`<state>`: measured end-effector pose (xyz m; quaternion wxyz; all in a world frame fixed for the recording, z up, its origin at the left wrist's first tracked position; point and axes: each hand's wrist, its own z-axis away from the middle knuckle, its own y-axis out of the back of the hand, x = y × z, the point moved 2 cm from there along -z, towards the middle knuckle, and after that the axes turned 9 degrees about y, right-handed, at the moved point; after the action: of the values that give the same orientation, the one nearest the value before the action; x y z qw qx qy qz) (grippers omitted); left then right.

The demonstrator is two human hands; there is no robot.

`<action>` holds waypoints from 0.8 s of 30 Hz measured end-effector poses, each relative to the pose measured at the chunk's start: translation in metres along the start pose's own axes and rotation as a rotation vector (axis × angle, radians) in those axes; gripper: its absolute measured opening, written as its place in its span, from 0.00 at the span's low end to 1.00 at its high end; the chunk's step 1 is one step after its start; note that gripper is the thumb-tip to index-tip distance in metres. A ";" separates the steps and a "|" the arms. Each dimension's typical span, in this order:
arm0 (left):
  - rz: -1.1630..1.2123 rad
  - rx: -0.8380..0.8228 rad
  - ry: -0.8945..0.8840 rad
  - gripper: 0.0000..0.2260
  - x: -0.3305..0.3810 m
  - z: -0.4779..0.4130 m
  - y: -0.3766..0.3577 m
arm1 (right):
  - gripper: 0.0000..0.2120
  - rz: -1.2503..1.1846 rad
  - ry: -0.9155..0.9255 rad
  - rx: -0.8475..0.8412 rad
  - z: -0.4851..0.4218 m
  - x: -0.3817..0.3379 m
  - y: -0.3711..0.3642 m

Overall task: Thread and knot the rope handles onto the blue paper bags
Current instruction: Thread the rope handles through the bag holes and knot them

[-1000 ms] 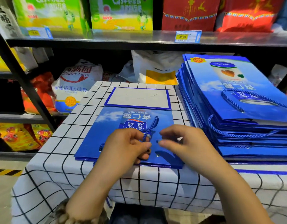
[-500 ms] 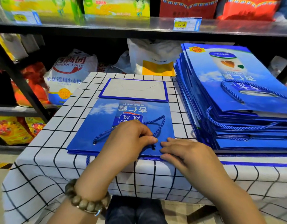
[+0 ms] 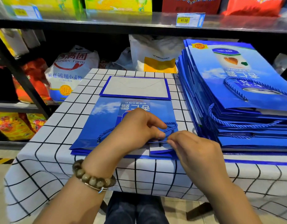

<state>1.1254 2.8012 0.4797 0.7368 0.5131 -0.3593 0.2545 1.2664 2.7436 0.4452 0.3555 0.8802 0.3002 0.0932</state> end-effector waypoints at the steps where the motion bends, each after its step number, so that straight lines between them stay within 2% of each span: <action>1: -0.027 -0.006 -0.019 0.10 0.001 0.000 0.000 | 0.10 -0.002 -0.003 0.008 0.000 0.001 -0.001; 5: -0.287 0.024 -0.150 0.10 0.004 0.003 -0.003 | 0.11 -0.008 -0.034 0.015 0.003 0.002 -0.004; 7: -0.275 -0.026 -0.200 0.10 0.000 0.010 -0.001 | 0.11 -0.037 -0.067 0.016 0.004 0.002 -0.004; 9: -0.214 -0.080 -0.227 0.06 -0.003 0.021 0.002 | 0.11 -0.060 -0.102 0.015 0.003 0.004 -0.003; 14: -0.479 0.189 -0.357 0.05 -0.010 0.035 -0.002 | 0.12 -0.094 -0.159 -0.004 0.000 0.003 -0.003; 16: -0.601 0.227 -0.428 0.02 -0.010 0.035 -0.002 | 0.13 -0.122 -0.186 -0.005 -0.002 0.003 -0.004; 19: -0.817 0.251 -0.612 0.09 -0.010 0.030 0.000 | 0.14 -0.213 -0.242 -0.006 -0.005 0.005 -0.004; 21: -0.930 0.260 -0.729 0.09 -0.009 0.028 -0.001 | 0.15 -0.258 -0.283 -0.026 -0.007 0.007 -0.004; 24: -0.940 0.311 -0.824 0.06 -0.008 0.026 -0.001 | 0.15 -0.271 -0.302 -0.034 -0.007 0.008 -0.004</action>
<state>1.1143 2.7761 0.4788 0.4884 0.7723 -0.3086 -0.2640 1.2684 2.7550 0.4467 0.4208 0.8295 0.3575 -0.0835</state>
